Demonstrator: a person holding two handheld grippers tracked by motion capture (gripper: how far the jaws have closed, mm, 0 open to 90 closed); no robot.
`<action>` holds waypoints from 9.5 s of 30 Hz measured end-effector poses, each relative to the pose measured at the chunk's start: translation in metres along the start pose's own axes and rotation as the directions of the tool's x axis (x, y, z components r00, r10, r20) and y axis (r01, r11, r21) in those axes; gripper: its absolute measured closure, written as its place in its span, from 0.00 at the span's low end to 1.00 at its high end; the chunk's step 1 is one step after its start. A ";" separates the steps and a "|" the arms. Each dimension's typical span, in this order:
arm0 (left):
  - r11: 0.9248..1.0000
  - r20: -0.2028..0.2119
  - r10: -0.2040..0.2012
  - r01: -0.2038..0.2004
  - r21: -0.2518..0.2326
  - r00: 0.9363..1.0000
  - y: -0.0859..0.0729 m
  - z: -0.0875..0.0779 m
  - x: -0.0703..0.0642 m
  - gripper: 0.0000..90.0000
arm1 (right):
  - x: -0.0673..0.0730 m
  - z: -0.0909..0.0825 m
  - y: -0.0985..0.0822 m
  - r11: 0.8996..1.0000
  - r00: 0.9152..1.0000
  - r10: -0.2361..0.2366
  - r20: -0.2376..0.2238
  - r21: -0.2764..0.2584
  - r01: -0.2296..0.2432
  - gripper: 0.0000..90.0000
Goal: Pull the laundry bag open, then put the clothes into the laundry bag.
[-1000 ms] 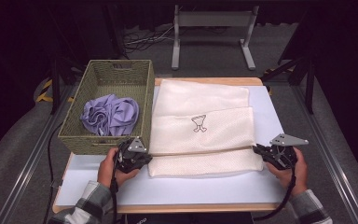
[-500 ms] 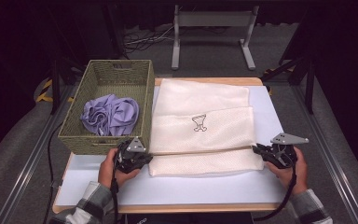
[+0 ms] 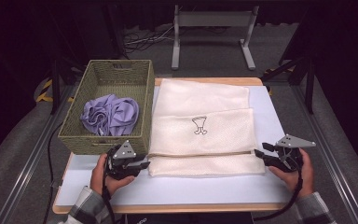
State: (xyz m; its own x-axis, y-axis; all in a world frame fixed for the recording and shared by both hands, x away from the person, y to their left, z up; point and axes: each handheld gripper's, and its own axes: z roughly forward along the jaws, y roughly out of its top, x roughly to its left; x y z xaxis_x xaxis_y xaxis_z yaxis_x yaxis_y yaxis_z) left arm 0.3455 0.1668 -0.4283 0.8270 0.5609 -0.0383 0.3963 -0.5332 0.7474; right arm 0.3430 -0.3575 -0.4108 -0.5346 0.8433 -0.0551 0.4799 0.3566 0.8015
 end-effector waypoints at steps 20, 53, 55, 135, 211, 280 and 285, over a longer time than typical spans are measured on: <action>0.997 -0.054 -0.070 0.067 -0.044 0.996 -0.033 -0.024 -0.010 0.36 | 0.066 0.037 0.047 0.975 0.937 -0.223 -0.268 -0.042 0.220 0.60; 0.995 -0.110 -0.098 0.094 -0.035 0.989 -0.038 -0.017 -0.010 0.16 | 0.091 0.134 0.071 0.976 0.919 -0.131 -0.372 0.116 0.186 0.79; 0.995 -0.115 -0.096 0.093 -0.031 0.989 -0.038 -0.017 -0.010 0.16 | 0.093 0.134 0.070 0.969 0.913 -0.167 -0.372 0.110 0.221 0.74; 0.979 -0.178 -0.020 -0.017 -0.203 0.984 0.003 -0.079 0.001 0.22 | 0.113 0.070 0.115 0.950 0.915 -0.308 -0.259 -0.130 0.283 0.98; 0.928 -0.259 -0.107 0.190 0.321 0.960 0.078 -0.009 0.187 0.91 | 0.119 0.082 0.111 0.945 0.868 -0.322 -0.377 -0.075 0.318 0.97; 0.945 0.165 0.223 -0.173 -0.276 0.961 0.089 -0.047 -0.053 0.92 | 0.109 0.065 0.136 0.953 0.935 -0.276 -0.224 -0.189 0.236 0.98; 0.955 0.213 0.227 -0.175 -0.241 0.950 0.096 -0.020 -0.061 0.92 | 0.110 0.065 0.137 0.952 0.934 -0.278 -0.225 -0.192 0.237 0.98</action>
State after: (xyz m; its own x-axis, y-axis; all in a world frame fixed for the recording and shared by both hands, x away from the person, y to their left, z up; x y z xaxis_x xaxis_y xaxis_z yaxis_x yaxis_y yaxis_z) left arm 0.3247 0.0941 -0.3405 0.9608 0.2772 -0.0073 0.1378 -0.4545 0.8800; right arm 0.3951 -0.1897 -0.3455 -0.7893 0.5978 -0.1400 0.1970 0.4626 0.8644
